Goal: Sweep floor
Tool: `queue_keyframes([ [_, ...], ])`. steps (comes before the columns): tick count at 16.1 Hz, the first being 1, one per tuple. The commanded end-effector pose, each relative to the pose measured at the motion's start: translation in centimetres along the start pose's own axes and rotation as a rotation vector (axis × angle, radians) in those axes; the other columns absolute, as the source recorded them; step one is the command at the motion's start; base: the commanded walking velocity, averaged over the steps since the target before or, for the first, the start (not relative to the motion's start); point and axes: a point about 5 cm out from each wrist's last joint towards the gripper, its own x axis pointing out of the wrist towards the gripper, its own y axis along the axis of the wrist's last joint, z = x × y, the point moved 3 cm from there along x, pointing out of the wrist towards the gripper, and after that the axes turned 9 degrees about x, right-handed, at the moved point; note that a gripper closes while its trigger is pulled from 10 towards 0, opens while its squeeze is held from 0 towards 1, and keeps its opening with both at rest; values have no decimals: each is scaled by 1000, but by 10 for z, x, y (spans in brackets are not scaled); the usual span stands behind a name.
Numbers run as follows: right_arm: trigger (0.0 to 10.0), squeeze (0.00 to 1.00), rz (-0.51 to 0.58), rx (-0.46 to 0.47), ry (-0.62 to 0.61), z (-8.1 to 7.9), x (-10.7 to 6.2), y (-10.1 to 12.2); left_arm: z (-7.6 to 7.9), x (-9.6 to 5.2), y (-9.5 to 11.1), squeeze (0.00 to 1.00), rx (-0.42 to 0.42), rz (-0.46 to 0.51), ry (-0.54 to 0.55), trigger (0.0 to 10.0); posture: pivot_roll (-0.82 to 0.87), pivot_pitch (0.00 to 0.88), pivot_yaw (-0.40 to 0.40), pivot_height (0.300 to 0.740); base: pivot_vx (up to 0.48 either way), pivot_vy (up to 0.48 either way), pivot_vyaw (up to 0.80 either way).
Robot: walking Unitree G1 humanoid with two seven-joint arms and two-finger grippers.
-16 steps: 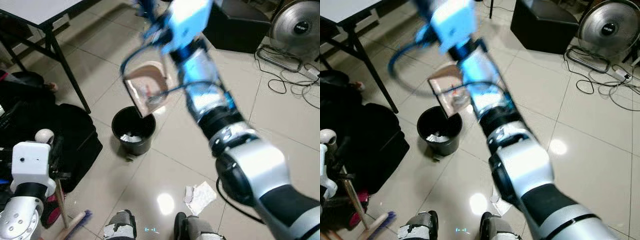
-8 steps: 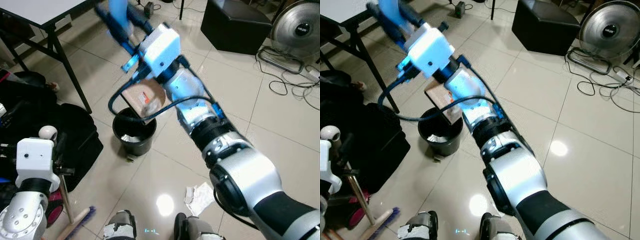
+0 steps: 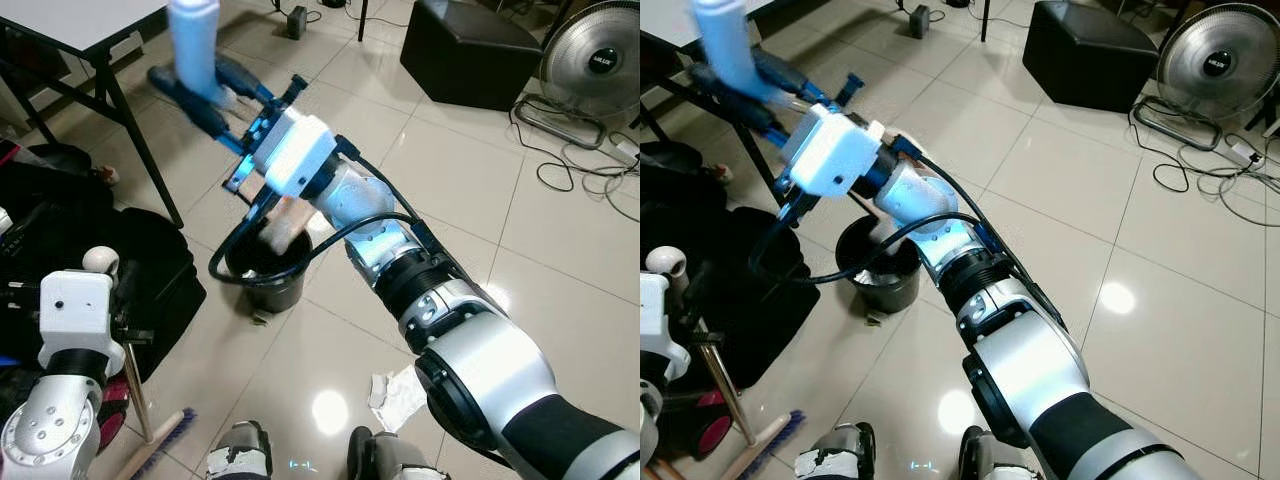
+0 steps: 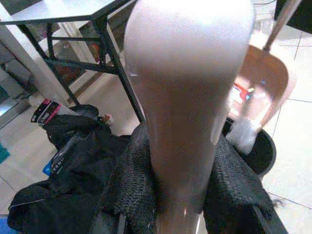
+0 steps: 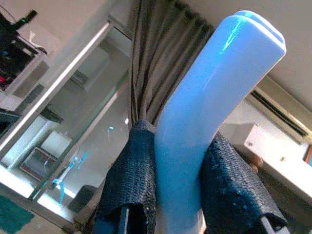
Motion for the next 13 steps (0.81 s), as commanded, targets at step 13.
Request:
queue_keyframes([
  [13,10000,0,-177,-334,-251,105,-56,26,43,44,18,0,-60,109,-129,10000,25,45,18,740,0,0,0],
])
